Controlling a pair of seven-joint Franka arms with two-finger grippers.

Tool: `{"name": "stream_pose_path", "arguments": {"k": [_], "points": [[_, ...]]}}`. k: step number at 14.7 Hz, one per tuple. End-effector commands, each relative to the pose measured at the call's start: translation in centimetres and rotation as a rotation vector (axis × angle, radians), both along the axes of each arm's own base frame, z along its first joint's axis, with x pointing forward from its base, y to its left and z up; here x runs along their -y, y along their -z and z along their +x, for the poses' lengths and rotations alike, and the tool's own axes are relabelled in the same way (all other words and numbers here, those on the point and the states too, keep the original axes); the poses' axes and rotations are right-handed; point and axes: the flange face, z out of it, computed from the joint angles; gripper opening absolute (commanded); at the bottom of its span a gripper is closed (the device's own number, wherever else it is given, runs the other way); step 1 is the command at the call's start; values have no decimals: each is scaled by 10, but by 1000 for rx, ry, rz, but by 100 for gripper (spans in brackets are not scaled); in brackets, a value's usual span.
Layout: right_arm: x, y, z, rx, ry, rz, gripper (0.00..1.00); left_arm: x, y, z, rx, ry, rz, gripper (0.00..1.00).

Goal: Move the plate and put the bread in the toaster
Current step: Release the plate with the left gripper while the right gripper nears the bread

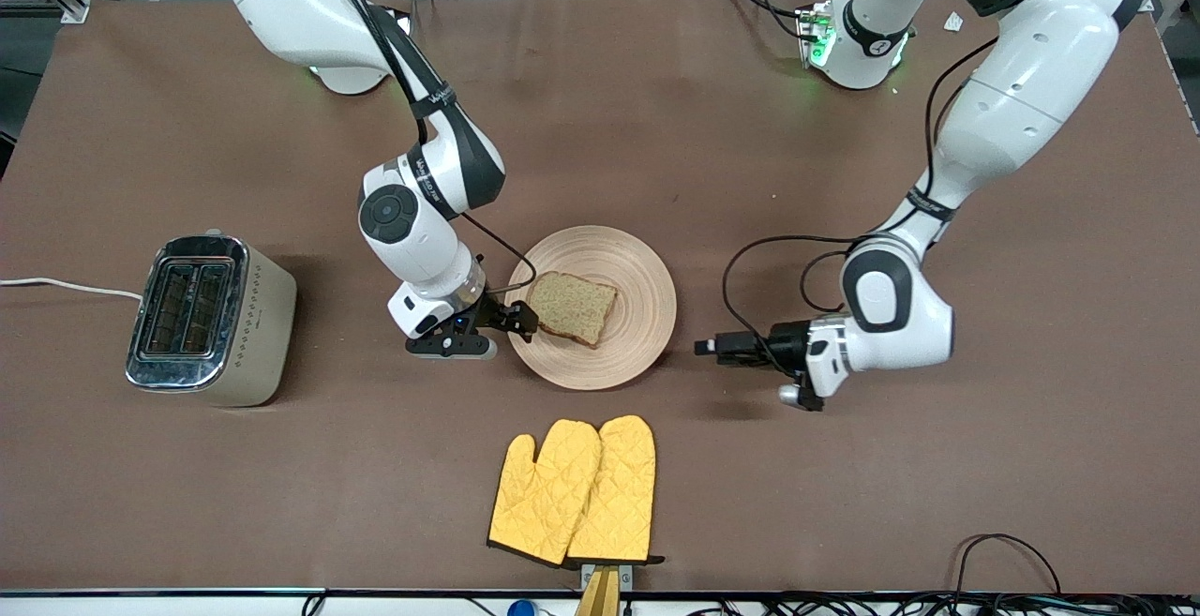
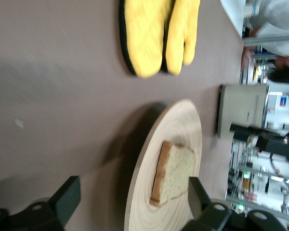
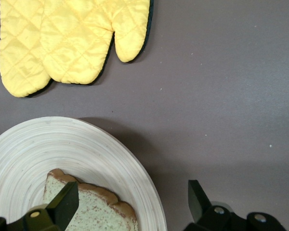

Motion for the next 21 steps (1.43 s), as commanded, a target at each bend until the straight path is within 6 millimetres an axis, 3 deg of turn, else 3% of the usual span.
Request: {"name": "stream_pose_path", "arguments": {"k": [1,3,5,7,9,11,16,19,21], "points": [[-5,-7,-7,-10,10,7,100,-40,-43,20,-6,-76,59,100],[-5,-7,-7,-10,10,7,100,-88,-83,32,26,-91,156,100],[-4,-4,-10,-46,34,-2,100,-124,-132,34,7,-83,229,100],[-19,4,-26,-117,69,-21,100,-154,-180,34,-23,-81,293,100],[-46,8,-52,-204,149,-48,100,-165,-222,34,-44,-90,371,100],[-59,9,-62,-218,193,-57,100,-170,-251,29,-71,-101,485,100],[-59,12,-62,-219,195,-62,78,-166,-309,-3,-55,-46,712,100],[-54,15,-60,-224,204,-65,66,-179,-361,-37,-32,-27,942,100],[-55,17,-62,-223,202,-64,59,-199,-389,-52,-13,-66,1038,100]]}}
